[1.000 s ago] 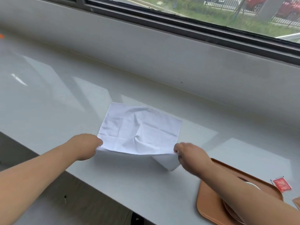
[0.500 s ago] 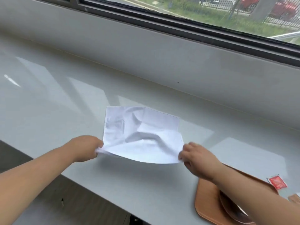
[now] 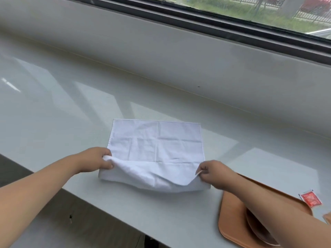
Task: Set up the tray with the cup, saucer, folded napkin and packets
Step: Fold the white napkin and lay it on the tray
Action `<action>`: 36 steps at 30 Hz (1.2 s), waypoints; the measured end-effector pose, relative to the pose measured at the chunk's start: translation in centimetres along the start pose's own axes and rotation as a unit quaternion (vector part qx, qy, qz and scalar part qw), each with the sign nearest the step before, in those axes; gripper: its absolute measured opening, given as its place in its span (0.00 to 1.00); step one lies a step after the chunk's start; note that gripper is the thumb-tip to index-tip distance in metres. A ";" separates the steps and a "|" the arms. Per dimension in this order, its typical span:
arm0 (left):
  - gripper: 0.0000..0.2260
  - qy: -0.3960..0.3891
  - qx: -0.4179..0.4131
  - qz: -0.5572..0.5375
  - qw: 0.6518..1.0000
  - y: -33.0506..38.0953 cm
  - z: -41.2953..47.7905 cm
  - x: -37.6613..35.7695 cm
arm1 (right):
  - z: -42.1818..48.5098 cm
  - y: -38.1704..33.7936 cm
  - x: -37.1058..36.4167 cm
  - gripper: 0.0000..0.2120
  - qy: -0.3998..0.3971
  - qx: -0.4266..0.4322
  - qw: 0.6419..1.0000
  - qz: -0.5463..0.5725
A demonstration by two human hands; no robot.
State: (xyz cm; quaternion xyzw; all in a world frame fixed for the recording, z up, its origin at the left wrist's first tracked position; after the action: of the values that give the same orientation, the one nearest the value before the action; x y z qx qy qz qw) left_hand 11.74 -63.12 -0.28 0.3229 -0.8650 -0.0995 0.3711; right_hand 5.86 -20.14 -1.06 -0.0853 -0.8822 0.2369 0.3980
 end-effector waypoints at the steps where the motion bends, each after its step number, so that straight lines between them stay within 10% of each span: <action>1: 0.08 0.027 0.000 -0.033 0.999 0.1 0.6 0.7 | 0.8 0.1 1.1 0.09 0.029 -0.011 0.999 0.031; 14: 0.06 0.148 0.019 -0.345 0.927 -0.4 9.1 5.1 | 11.7 3.4 7.6 0.08 0.185 -0.138 0.916 0.327; 28: 0.06 0.238 0.061 -0.333 0.910 -1.2 13.7 6.6 | 16.5 3.3 9.8 0.09 0.245 -0.137 0.922 0.267; 36: 0.13 0.278 0.095 -0.146 0.945 -0.4 14.0 7.9 | 16.9 3.2 9.8 0.10 0.247 -0.155 0.940 0.179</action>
State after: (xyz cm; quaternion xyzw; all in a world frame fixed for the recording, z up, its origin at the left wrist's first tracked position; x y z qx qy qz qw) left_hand -2.01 -69.37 -5.72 0.4938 -0.6763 0.0240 0.5461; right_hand -13.33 -19.93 -5.82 -0.3580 -0.7520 0.1358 0.5365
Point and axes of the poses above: each hand's wrist, its own z-axis towards the middle knuckle, its own x-axis out of the back of the hand, y = z × x, the point moved 8 cm from there along z, towards the middle knuckle, and after that the axes turned 1 degree about -y, right-handed, at the moved point
